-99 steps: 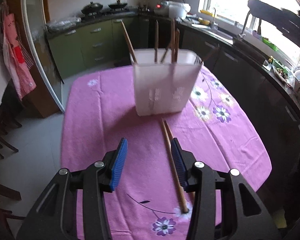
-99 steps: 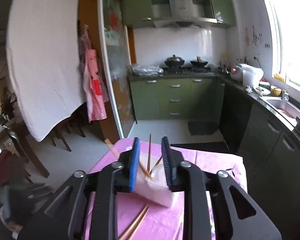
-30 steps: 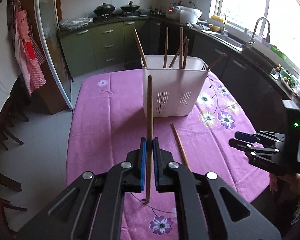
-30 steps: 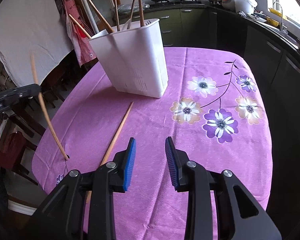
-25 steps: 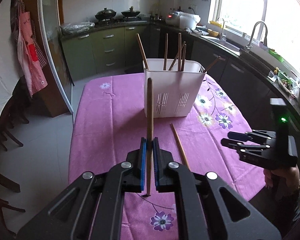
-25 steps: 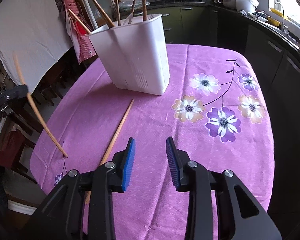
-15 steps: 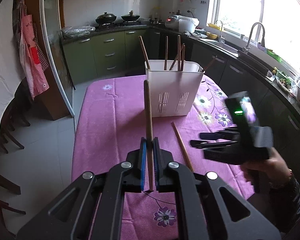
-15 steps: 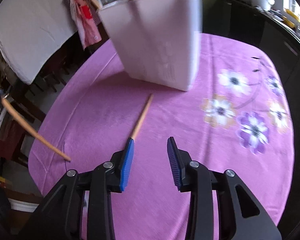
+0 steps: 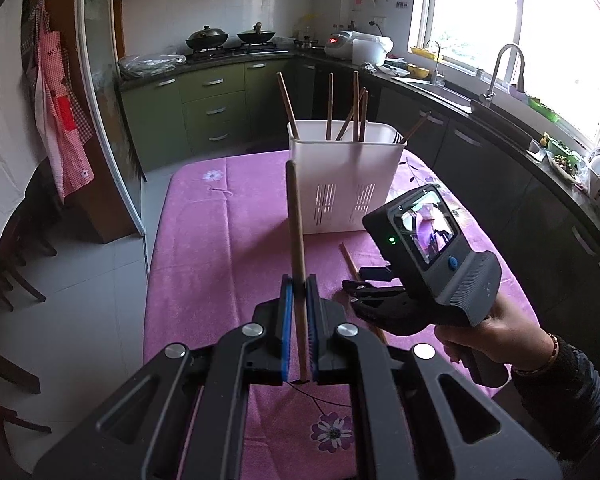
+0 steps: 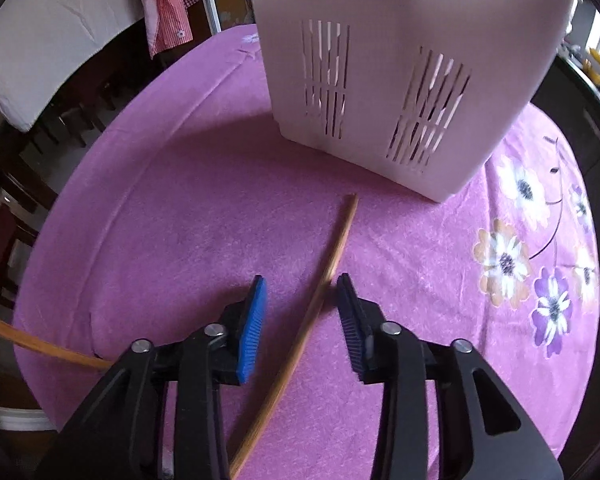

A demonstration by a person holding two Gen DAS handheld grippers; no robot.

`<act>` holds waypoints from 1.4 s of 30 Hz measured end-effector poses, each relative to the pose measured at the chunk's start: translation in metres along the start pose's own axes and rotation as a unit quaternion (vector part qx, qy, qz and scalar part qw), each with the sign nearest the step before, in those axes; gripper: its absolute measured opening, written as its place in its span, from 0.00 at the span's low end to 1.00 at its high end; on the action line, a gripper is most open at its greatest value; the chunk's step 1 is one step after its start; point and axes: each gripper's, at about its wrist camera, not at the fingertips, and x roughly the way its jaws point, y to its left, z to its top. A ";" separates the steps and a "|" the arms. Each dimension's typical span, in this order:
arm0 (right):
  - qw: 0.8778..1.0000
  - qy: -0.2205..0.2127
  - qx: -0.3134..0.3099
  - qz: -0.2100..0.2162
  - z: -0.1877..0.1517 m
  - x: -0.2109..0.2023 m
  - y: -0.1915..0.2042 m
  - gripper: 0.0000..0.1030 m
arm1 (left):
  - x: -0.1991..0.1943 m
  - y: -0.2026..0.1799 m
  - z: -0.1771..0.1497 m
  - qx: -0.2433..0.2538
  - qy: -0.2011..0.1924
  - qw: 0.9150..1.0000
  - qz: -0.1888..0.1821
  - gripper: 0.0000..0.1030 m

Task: Organize utensils
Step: 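Lift the chopstick with the left tool while the right tool grasps the last chopstick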

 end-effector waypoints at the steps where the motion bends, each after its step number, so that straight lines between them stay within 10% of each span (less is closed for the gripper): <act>1: 1.000 0.000 0.000 0.000 0.000 0.000 0.002 0.24 | 0.000 0.000 0.000 -0.001 0.000 1.000 -0.001 0.07; 3: 1.000 0.002 0.003 0.006 -0.001 0.000 0.000 0.11 | -0.001 0.000 0.000 0.000 0.000 1.000 -0.001 0.07; 16: 1.000 -0.011 0.006 0.027 -0.010 -0.009 -0.016 0.07 | 0.001 0.001 0.000 0.000 0.001 1.000 0.002 0.07; 33: 0.974 -0.223 0.014 0.048 -0.053 -0.188 -0.050 0.07 | 0.002 0.002 0.000 0.000 0.003 1.000 0.006 0.07; 42: 0.974 -0.223 0.026 0.040 -0.064 -0.194 -0.056 0.07 | 0.002 0.000 0.001 0.002 0.005 1.000 0.006 0.07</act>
